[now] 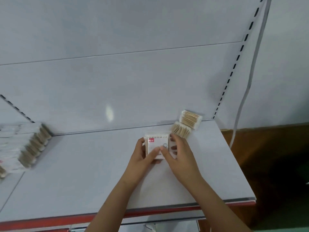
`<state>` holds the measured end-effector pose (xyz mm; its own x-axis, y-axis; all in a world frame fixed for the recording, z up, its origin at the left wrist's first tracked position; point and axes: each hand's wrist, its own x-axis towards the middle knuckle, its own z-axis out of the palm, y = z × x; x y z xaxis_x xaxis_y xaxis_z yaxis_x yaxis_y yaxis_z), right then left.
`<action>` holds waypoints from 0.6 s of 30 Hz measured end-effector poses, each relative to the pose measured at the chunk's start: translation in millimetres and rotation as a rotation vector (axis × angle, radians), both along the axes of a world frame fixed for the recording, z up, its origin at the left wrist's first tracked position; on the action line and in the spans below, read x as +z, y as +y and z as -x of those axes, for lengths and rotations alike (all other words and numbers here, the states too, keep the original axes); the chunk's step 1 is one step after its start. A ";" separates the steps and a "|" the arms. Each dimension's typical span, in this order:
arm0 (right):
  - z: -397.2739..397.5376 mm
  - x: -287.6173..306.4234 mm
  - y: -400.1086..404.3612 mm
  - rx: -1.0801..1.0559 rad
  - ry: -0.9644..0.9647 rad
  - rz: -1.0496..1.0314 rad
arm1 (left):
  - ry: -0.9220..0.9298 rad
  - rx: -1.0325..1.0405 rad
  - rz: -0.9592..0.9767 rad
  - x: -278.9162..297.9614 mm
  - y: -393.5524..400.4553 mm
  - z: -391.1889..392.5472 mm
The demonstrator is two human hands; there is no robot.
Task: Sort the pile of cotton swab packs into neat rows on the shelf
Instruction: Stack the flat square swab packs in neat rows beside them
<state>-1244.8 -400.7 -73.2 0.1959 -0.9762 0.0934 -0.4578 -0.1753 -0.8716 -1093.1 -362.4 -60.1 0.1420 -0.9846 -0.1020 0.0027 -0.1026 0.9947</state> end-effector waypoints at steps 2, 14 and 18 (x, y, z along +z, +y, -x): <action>-5.0 3.8 -2.4 0.142 -0.160 -0.197 | -0.023 -0.025 0.010 3.0 8.7 -10.0; -114.6 19.2 18.7 0.320 -0.192 -0.198 | -0.708 0.350 0.029 -7.1 98.0 -130.9; -177.5 18.9 42.7 0.445 -0.165 -0.197 | -0.774 0.672 -0.051 -14.2 141.5 -185.4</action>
<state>-1067.3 -357.9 -54.3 0.5944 -0.8039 -0.0189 -0.2297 -0.1472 -0.9621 -907.7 -220.9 -74.3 0.7073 -0.6742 0.2128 -0.5655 -0.3589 0.7425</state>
